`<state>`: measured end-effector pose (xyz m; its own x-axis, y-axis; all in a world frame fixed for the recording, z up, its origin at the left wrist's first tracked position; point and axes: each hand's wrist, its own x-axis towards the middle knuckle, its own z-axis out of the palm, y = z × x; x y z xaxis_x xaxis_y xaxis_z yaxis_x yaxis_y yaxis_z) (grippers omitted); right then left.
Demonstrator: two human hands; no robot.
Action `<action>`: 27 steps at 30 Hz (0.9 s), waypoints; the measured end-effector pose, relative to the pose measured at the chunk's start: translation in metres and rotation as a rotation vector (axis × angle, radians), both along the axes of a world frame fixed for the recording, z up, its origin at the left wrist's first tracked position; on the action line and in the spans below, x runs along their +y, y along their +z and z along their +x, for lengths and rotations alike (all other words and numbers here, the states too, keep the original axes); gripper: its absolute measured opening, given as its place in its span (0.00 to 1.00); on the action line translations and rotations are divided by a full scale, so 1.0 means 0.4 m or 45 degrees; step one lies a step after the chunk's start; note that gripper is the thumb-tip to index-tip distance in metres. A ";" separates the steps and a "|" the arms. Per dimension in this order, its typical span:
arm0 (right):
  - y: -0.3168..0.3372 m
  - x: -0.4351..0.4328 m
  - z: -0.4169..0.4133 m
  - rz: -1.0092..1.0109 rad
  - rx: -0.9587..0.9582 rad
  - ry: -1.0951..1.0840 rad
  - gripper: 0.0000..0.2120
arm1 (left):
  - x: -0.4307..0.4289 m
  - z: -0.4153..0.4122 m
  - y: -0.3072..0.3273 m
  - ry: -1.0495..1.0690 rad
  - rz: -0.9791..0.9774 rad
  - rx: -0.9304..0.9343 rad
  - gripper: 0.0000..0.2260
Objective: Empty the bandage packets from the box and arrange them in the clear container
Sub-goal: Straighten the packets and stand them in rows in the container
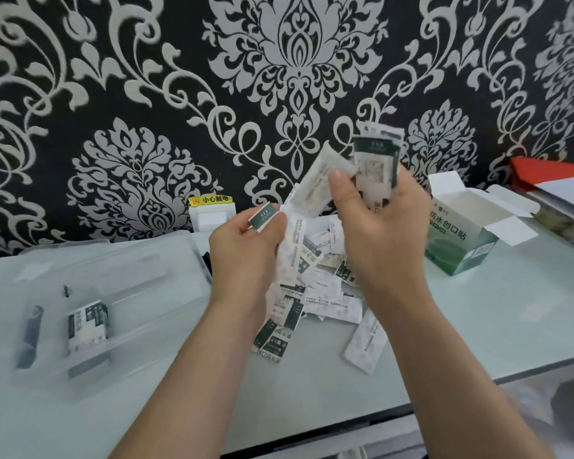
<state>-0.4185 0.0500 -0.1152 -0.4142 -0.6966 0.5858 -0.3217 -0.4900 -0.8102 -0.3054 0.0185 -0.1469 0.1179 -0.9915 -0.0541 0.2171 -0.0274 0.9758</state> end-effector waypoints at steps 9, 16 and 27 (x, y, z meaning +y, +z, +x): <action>-0.040 -0.017 -0.049 0.616 -0.055 0.335 0.08 | 0.002 -0.012 0.004 -0.113 0.090 0.170 0.03; -0.060 -0.033 -0.028 0.650 0.131 0.266 0.07 | 0.019 -0.027 0.006 -0.090 0.120 0.339 0.05; -0.053 -0.038 -0.037 0.579 0.226 0.133 0.11 | 0.026 -0.032 0.022 -0.108 0.141 0.575 0.09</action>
<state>-0.4332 0.0347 -0.1366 -0.2505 -0.9303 0.2678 -0.4419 -0.1363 -0.8867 -0.3183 0.0288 -0.1382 -0.0226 -0.9820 -0.1874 0.6114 -0.1619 0.7745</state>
